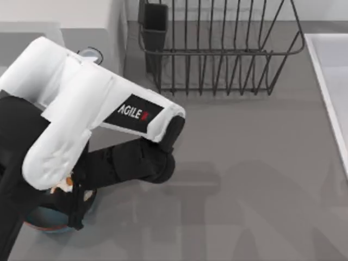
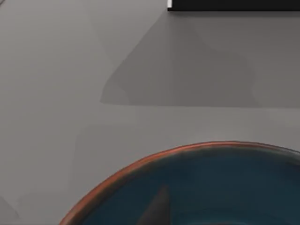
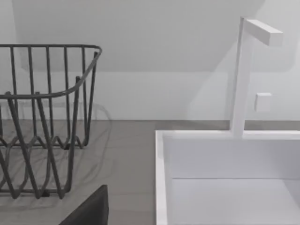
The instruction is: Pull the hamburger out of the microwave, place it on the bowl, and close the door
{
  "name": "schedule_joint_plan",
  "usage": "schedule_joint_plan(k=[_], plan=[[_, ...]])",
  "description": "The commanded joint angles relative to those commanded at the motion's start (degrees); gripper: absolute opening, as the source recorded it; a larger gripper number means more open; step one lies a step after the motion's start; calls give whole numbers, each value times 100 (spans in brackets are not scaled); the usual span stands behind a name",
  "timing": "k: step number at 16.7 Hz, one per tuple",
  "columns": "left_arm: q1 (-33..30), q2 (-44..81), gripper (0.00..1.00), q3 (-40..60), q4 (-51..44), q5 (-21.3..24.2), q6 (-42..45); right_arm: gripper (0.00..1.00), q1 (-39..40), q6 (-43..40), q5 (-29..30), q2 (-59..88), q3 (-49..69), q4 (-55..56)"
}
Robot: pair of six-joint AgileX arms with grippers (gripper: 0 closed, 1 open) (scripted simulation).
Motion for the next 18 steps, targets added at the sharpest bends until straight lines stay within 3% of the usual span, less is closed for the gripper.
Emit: schedule_joint_plan(k=[4,9,18], plan=[[240,-37,0,-484,579,-240,173,100,0,0,0,0,0,0],[273,-16,0,-560,658,-269,200,100,0,0,0,0,0,0],[273,-16,68,-560,658,-269,200,100,0,0,0,0,0,0]])
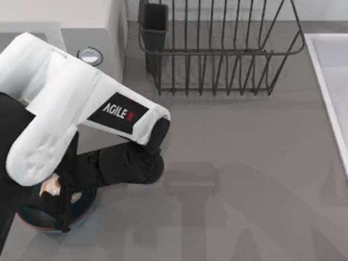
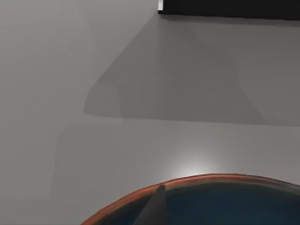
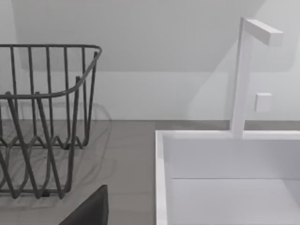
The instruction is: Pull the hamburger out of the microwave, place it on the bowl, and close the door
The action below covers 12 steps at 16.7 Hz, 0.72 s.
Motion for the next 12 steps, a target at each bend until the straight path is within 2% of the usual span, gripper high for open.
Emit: schedule_joint_plan(k=[4,12], plan=[[0,0,98,0,0,0,0,100,0,0,0,0,0,0],[0,0,100,0,0,0,0,100,0,0,0,0,0,0]])
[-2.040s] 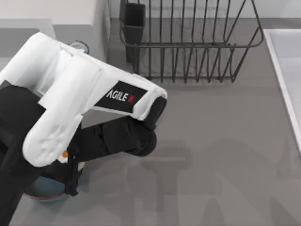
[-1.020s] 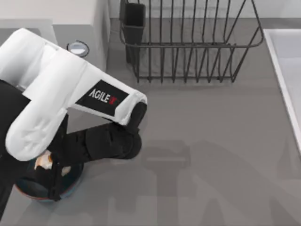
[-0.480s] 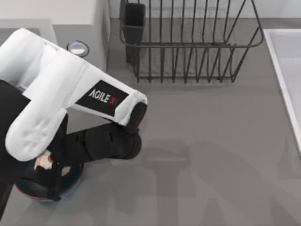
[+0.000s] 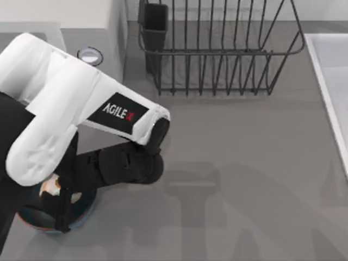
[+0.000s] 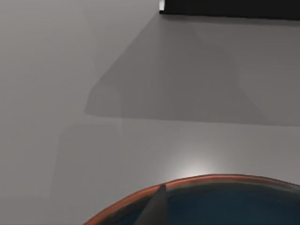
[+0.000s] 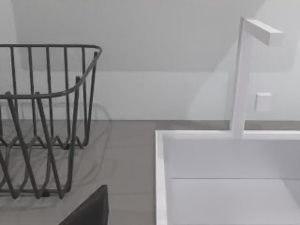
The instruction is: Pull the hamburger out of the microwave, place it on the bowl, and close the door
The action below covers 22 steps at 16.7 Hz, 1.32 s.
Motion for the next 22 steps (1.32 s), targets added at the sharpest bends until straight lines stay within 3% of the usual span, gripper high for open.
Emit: schedule_joint_plan(k=[2,5,10,14,22], plan=[[-78,-255,100,30,-114,-75,-221,100,0,0,0,0,0,0],[91,-532,100,-133,210,8,121,100,0,0,0,0,0,0],[819,-2091,100,-934,1645,439,1874,100,0,0,0,0,0,0],[1575,-4190,100,-1992,3272,1043,4321,100,0,0,0,0,0,0],[2885,-9187,100,-4756,6537,2739,10525,100,0,0,0,0,0,0]])
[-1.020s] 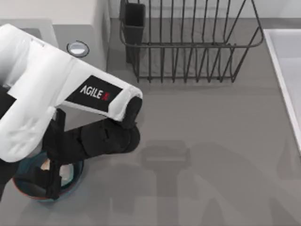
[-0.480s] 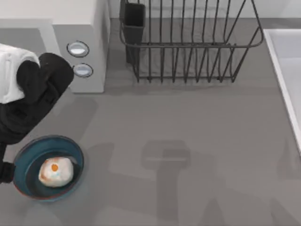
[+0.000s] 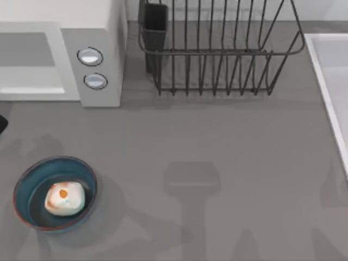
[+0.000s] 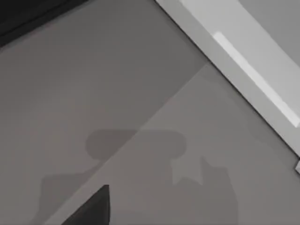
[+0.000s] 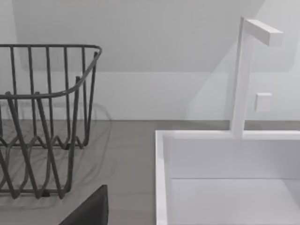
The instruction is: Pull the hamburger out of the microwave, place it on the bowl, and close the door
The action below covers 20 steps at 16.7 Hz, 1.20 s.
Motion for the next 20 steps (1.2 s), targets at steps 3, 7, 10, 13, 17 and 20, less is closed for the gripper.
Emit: schedule_joint_plan(k=[3,7,10,13,17,20], plan=[[317,-1753,100,-1056,974,679,2018,100,0,0,0,0,0,0],[572,-3550,100,-2236,1916,1456,3895,100,0,0,0,0,0,0],[656,-4313,100,-2818,2321,1846,4683,100,0,0,0,0,0,0],[677,-4530,100,-3000,2439,1969,4908,100,0,0,0,0,0,0],[677,-4530,100,-3000,2439,1969,4908,100,0,0,0,0,0,0],[677,-4530,77,-3000,2439,1969,4908,100,0,0,0,0,0,0]])
